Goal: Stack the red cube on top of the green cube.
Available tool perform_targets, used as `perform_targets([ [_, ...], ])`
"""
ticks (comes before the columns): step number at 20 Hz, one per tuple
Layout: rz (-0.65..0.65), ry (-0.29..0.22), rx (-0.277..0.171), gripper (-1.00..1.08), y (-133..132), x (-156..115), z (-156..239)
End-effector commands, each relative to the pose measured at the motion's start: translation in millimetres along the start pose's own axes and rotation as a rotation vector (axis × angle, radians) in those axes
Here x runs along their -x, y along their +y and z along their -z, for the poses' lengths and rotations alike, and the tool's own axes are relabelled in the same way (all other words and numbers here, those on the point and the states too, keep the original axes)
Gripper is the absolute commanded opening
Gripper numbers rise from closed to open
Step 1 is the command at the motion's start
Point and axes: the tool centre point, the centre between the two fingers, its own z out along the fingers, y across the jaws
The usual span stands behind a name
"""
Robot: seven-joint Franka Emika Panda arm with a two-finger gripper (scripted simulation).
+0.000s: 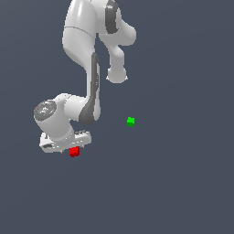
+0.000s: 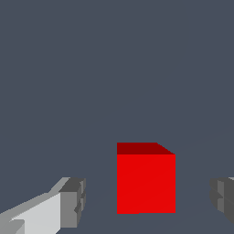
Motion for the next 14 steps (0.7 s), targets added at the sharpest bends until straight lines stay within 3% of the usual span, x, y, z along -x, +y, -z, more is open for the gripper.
perform_targets([
  [1, 0.001, -0.001, -0.001, 1.0, -1, 1, -15],
  [10, 0.001, -0.001, -0.001, 1.0, 0, -1, -33],
  [11, 0.001, -0.001, -0.001, -1.0, 0, -1, -33],
  [14, 0.001, -0.001, -0.001, -1.0, 0, -1, -33],
])
